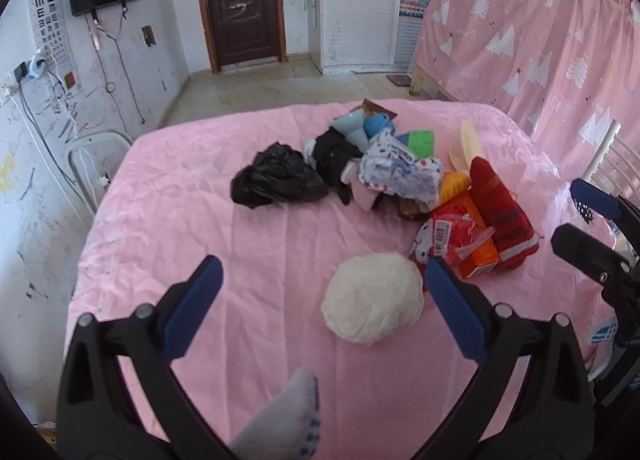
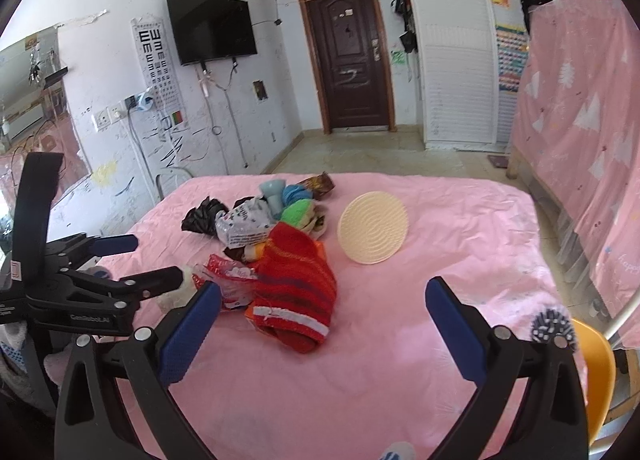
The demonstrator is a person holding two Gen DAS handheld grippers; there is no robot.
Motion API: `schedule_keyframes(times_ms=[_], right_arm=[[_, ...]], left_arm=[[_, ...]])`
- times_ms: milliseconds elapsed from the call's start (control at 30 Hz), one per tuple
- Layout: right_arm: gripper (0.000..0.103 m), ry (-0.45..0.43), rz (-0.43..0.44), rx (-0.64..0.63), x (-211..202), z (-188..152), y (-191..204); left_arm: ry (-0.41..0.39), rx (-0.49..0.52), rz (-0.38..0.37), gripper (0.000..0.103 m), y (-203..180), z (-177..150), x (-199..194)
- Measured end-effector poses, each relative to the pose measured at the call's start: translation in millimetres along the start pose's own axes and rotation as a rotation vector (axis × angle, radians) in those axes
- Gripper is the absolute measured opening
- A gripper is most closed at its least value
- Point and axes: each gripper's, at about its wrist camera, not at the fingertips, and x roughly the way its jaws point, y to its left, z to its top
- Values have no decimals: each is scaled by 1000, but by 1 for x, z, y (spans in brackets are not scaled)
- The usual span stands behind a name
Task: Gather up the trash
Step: 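Grasp the white crumpled ball with the left gripper while the right gripper grasps the red knitted sock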
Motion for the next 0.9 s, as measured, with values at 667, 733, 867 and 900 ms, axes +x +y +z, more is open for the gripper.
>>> schedule_keyframes(times_ms=[667, 733, 867, 900], right_arm=[[32, 171, 86, 103, 49, 1, -13], [14, 177, 96, 113, 50, 0, -15], [4, 162, 95, 124, 48, 0, -17], [3, 156, 94, 125, 47, 0, -17]], left_arm=[[84, 19, -148, 52, -10, -6, 26], [72, 25, -125, 52, -11, -6, 24], [53, 10, -106, 51, -8, -5, 18], [42, 11, -97, 51, -8, -4, 15]])
